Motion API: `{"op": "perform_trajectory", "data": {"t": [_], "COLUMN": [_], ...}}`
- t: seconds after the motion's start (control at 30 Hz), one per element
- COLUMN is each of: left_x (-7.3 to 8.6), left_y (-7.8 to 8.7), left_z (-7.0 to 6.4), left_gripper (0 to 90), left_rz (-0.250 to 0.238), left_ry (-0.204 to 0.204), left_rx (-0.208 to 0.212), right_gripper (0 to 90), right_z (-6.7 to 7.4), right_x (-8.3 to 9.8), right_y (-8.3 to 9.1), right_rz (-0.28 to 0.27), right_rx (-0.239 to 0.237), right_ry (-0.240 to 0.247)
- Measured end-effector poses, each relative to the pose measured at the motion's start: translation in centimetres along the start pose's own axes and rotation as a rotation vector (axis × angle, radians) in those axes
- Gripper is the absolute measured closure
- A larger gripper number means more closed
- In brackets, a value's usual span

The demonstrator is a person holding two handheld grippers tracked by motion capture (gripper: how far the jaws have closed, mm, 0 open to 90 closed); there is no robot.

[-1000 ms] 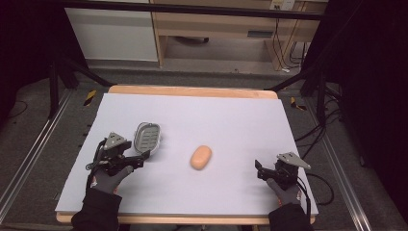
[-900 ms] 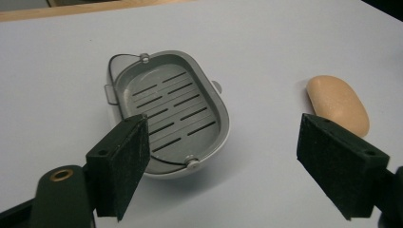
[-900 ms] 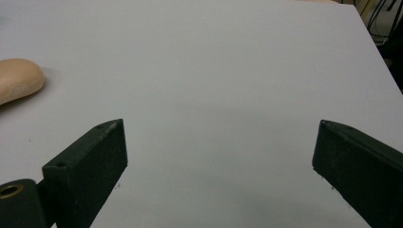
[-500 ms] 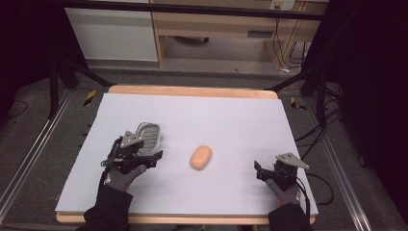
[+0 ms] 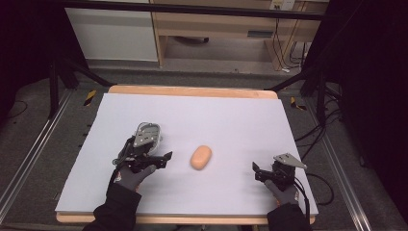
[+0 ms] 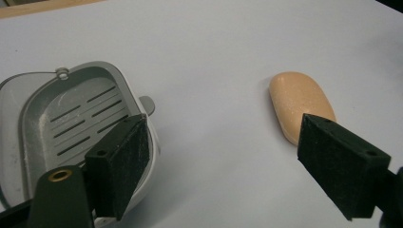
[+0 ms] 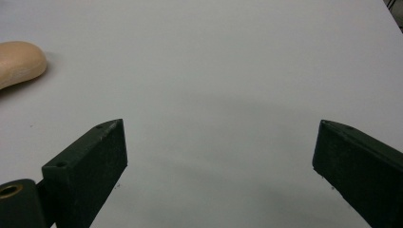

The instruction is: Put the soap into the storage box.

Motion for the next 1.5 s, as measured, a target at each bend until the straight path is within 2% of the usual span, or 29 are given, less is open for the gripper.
{"op": "perform_trajectory", "data": {"t": [0.23,0.73,0.93,1.17,1.23,1.5], "left_x": [-0.3,-1.3,-1.4,-1.7,-1.8,-2.0], "left_y": [-0.7,-2.3,-3.0,-3.9,-4.0,-4.9], "left_z": [-0.8,-2.5,-3.2,-4.3,-4.4,-5.2], "left_gripper": [17.3,17.2,17.1,17.3,17.4,17.9], "left_rz": [0.007,0.031,0.047,0.067,0.063,0.083], "left_ry": [-0.007,-0.049,-0.063,-0.082,-0.077,-0.103], "left_rx": [0.013,0.032,0.037,0.062,0.063,0.068], "right_gripper": [4.4,4.6,4.5,4.5,4.5,4.5], "right_z": [0.1,0.6,0.6,0.4,0.4,0.3], "right_x": [0.2,0.6,0.6,0.5,0.5,0.4], "right_y": [-0.1,-0.5,-0.5,-0.3,-0.3,-0.2], "right_rz": [0.001,0.015,0.016,0.015,0.014,0.009], "right_rx": [-0.004,-0.018,-0.018,-0.019,-0.019,-0.020], "right_ry": [0.008,0.019,0.015,0.007,0.007,0.004]}}
Point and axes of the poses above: each handheld gripper's, and its own axes: y roughly backward along the jaws, x roughly out of its underside, z roughly to its left, the point moved 8 cm from there along -y, roughly forward along the jaws, and after that the axes turned 5 degrees about -y, right-handed, at the moved point
